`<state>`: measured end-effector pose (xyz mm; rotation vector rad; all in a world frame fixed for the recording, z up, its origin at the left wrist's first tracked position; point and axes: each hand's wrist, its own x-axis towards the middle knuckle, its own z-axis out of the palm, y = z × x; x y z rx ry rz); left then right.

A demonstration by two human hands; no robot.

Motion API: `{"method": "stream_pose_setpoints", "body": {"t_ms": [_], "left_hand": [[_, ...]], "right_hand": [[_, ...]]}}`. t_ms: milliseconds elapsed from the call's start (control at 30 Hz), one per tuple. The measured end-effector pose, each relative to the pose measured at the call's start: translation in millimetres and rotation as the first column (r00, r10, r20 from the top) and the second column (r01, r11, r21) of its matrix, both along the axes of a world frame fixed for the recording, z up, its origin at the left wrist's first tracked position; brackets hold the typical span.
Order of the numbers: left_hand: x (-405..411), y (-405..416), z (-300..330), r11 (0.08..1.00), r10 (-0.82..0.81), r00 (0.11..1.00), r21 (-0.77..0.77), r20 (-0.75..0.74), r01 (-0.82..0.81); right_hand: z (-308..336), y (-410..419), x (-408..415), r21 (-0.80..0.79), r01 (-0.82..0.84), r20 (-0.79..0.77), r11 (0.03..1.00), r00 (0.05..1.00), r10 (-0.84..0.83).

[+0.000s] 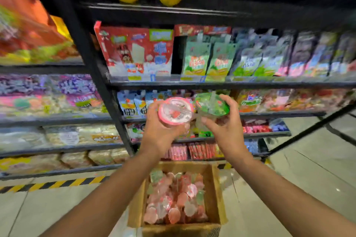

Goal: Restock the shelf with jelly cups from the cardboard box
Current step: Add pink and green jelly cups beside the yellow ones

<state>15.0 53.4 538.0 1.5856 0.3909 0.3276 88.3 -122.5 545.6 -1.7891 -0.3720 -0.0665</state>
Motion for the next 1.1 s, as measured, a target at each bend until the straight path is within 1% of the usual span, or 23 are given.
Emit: {"method": "stream_pose_setpoints", "body": {"t_ms": [100, 167, 267, 367, 467, 533, 667, 767, 933, 1100], "left_hand": [[12, -3, 51, 0.999, -0.048, 0.997, -0.002, 0.067, 0.049], [20, -6, 77, 0.998, -0.064, 0.994, -0.003, 0.092, 0.064], [37, -17, 104, 0.998, -0.051, 0.994, 0.025, 0.102, 0.049], [53, -40, 128, 1.000, -0.018, 0.993, 0.009, 0.119, 0.017], [68, -67, 151, 0.998, 0.041, 0.989, 0.039, 0.143, -0.047], [82, -84, 164, 0.993, 0.089, 0.982, 0.059, 0.169, -0.100], [110, -111, 186, 0.976, 0.159, 0.966, 0.114, 0.205, -0.184], [123, -120, 201, 0.960, 0.223, 0.948, 0.118, 0.226, -0.254], [137, -112, 226, 0.942, 0.255, 0.935, 0.153, 0.248, -0.298], [154, -87, 239, 0.953, 0.181, 0.952, 0.195, 0.248, -0.232]], "right_hand": [[48, -11, 8, 0.048, -0.004, 0.032, 0.999, 0.999, 0.002], [74, -18, 16, 0.050, -0.015, 0.046, 0.999, 0.999, 0.012], [102, -33, 34, 0.055, -0.011, 0.109, 0.998, 0.994, 0.005], [125, -50, 54, 0.053, -0.046, 0.106, 0.998, 0.994, 0.040], [140, -68, 78, 0.096, -0.116, 0.099, 0.989, 0.989, 0.106], [149, -80, 96, 0.123, -0.159, 0.128, 0.980, 0.981, 0.144], [169, -98, 136, 0.115, -0.225, 0.190, 0.967, 0.961, 0.201], [185, -106, 160, 0.121, -0.244, 0.206, 0.962, 0.954, 0.216], [210, -105, 176, 0.109, -0.238, 0.236, 0.965, 0.949, 0.208], [222, -95, 179, 0.049, -0.186, 0.244, 0.981, 0.955, 0.169]]}}
